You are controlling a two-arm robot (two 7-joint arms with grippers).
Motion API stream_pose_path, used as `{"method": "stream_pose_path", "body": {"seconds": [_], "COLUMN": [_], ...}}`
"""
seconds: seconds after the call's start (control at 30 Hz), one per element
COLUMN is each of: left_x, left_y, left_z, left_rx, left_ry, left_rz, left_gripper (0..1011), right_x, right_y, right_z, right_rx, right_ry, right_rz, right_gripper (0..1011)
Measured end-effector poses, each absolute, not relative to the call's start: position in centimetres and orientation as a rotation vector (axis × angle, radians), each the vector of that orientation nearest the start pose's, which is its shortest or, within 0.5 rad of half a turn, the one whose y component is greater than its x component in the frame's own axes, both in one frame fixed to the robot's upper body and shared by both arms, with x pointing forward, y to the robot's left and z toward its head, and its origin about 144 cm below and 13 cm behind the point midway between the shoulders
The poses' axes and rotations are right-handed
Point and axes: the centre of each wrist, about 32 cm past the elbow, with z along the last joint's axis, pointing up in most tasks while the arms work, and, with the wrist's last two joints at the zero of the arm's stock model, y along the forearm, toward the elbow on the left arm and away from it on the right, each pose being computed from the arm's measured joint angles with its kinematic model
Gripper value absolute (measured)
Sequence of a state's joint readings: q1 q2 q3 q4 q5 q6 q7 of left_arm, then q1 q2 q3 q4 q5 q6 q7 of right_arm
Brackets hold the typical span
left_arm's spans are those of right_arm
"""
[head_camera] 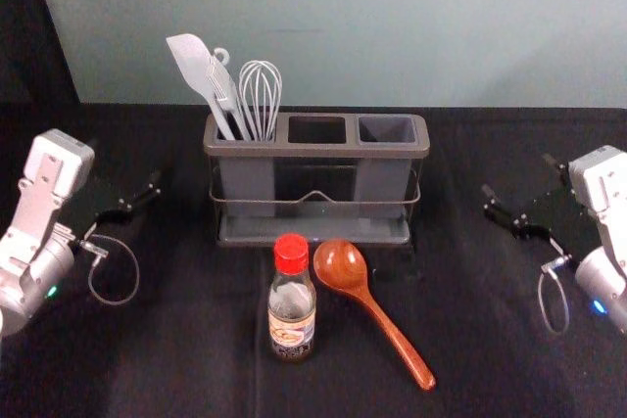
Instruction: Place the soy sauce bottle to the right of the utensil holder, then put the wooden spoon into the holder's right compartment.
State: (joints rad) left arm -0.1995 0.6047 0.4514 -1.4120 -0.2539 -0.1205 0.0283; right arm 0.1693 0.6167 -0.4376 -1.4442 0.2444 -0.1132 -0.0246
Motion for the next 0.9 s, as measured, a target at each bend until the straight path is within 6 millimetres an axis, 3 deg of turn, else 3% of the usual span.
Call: {"method": "stream_pose_path", "body": {"seconds": [0.47,0.9], "left_x": [48.9,48.9], "left_y": [31.0,31.0], "left_z": [114.0,114.0], "left_rx": [0.304,0.304], "left_ry": [-0.285,-0.285], "left_rz": [1.248,1.248], "left_gripper": [1000,1000], "right_x": [44.1,39.5], "right_y": [-30.4,-27.9], "right_z": [114.5,115.0], "right_rx": [-0.327,-0.226], "right_ry": [-0.288,-0.246], "right_rz": [-1.169,-1.052], "right_gripper": [1002,1002]}}
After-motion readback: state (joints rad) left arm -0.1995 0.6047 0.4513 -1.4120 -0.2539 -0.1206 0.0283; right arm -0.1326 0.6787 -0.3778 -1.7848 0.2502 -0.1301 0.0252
